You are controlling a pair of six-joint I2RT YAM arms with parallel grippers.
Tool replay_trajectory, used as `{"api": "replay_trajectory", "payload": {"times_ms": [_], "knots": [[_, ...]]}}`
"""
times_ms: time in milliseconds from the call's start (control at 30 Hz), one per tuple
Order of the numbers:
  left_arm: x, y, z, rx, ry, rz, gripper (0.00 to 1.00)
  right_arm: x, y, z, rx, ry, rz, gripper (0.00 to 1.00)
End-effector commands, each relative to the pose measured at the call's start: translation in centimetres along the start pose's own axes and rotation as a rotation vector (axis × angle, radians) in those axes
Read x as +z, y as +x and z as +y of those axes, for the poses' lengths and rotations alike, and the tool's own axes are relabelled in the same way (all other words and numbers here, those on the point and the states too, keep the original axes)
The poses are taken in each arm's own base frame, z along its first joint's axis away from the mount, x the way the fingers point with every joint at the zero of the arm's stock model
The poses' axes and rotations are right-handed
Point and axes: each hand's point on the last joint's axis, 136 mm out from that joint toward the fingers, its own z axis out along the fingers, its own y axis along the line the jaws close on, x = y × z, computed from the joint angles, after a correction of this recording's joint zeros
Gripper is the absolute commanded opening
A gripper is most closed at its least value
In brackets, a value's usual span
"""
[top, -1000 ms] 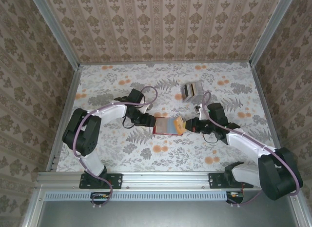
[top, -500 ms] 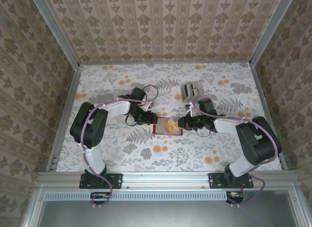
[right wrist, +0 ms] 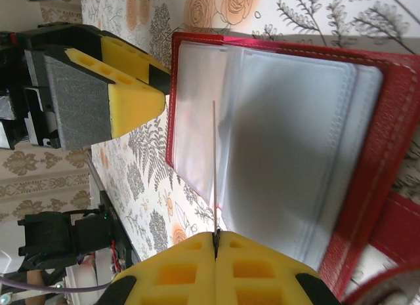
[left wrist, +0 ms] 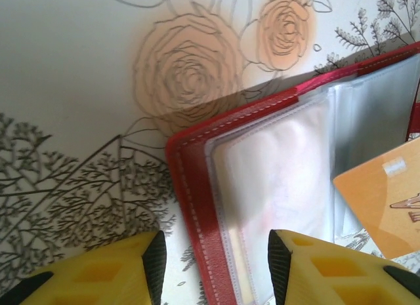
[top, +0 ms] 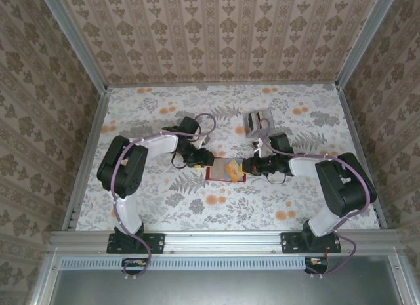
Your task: Put the credit cards into the card holder
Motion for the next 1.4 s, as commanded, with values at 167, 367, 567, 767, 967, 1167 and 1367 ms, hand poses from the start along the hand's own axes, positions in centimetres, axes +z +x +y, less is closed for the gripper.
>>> {"api": "replay_trajectory", "payload": {"times_ms": [167, 367, 567, 767, 967, 1167, 1367], "knots": [[1.3, 1.0, 0.9, 0.011, -0.095, 0.084, 0.46, 0.1, 0.2, -0.1, 0.001, -0.038, 0.016, 0.0], [1.7, 1.4, 1.6, -0.011, -0.118, 0.117, 0.43, 0.1, -0.6, 0.4, -0.009, -0.039, 0.021, 0.0], [1.7, 1.4, 1.8, -0.018, -0.122, 0.118, 0.4, 0.8, -0.3, -0.7, 0.029, -0.025, 0.043, 0.0], [1.9, 1.6, 1.9, -0.022, -0.118, 0.128, 0.36, 1.6, -0.4, -0.9, 0.051, -0.056, 0.056, 0.0], [1.9, 1.9, 2.6, -0.039, -0.136, 0.14, 0.23, 2.0, -0.9, -1.3, 0.072, -0.062, 0.05, 0.0], [1.6, 2.1, 2.8, -0.045, -0.141, 0.134, 0.21, 2.2, -1.3, -2.0, 0.085, -0.033, 0.017, 0.0], [1.7, 2.3, 2.8, -0.049, -0.129, 0.143, 0.2, 2.6, -2.0, -2.7, 0.13, -0.007, -0.032, 0.0]]}}
